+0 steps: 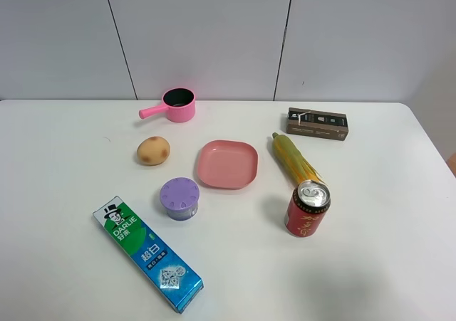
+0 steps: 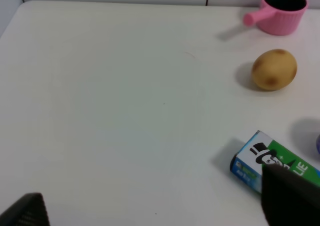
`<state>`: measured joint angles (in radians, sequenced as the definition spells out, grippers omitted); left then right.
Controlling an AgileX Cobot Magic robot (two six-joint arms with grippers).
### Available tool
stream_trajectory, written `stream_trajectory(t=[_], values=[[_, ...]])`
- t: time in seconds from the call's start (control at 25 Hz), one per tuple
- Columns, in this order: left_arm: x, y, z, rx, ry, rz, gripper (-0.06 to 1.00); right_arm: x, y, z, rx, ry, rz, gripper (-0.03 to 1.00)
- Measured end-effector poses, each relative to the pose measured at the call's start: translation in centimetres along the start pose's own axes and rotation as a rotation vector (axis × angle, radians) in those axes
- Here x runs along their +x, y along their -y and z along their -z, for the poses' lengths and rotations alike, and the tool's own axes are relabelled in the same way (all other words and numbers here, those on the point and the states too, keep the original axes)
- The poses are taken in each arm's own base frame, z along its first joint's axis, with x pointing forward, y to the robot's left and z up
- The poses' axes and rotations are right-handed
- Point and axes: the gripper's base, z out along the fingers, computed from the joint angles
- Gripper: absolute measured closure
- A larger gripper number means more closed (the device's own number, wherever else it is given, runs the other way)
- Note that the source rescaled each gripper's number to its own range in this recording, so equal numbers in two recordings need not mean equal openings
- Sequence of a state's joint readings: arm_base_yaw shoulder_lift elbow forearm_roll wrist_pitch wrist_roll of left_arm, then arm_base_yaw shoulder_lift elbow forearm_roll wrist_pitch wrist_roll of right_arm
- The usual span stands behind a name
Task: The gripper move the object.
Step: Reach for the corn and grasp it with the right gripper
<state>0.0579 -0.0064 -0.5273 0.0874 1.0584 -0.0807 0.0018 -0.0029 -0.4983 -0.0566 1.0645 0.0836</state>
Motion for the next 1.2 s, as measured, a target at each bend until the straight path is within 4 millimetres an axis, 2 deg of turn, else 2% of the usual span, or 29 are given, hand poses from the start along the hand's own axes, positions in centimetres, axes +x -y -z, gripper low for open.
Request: stream_trajectory(t=[0.72, 0.84, 1.0, 1.2], values=[[0.0, 0.0, 0.0, 0.000, 0.000, 0.000, -0.06, 0.0, 0.0, 0.0, 0.000, 0.004, 0.000, -0.03], [0.0, 0.0, 0.0, 0.000, 0.000, 0.000, -0.06, -0.5, 0.0, 0.4, -0.003, 0.039, -0.001, -0.03], [0.0, 0.0, 0.0, 0.000, 0.000, 0.000, -0.06, -3.2, -0.1, 1.7, -0.011, 0.145, -0.002, -0.03], [0.0, 0.0, 0.0, -0.001, 0.000, 0.000, -0.06, -8.5, -0.5, 0.4, -0.008, 0.081, 0.013, -0.03]])
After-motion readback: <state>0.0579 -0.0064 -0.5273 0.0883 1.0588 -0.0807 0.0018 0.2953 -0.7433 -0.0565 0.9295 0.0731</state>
